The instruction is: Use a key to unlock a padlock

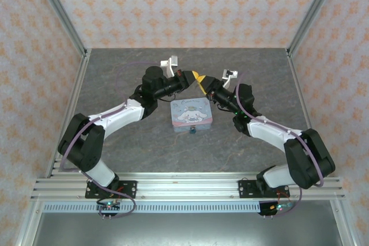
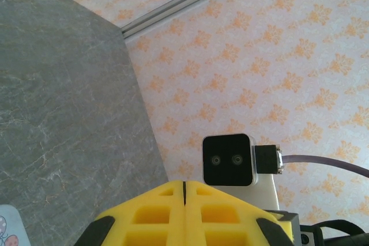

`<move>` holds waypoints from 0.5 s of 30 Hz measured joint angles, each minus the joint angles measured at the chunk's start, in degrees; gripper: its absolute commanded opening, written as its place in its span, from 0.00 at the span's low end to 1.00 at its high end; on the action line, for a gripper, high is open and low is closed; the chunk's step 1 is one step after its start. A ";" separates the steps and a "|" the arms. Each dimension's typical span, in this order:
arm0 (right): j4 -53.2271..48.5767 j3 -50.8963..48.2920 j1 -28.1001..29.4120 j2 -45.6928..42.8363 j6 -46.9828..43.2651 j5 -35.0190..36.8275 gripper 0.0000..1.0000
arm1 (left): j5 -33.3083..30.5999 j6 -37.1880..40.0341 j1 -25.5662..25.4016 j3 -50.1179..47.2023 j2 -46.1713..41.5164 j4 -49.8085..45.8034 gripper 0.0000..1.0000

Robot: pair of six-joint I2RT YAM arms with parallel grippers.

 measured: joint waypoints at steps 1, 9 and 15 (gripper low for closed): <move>0.04 0.00 0.00 0.07 -0.02 -0.13 0.30 | 0.00 -0.15 0.00 0.00 0.13 0.00 0.00; 0.50 0.00 -0.42 0.42 -0.11 -1.16 0.19 | 0.24 -1.01 0.00 0.00 0.15 0.02 0.00; 0.70 -0.02 -2.38 0.66 0.02 -1.40 0.13 | 1.07 -1.03 0.00 0.00 0.24 0.02 0.00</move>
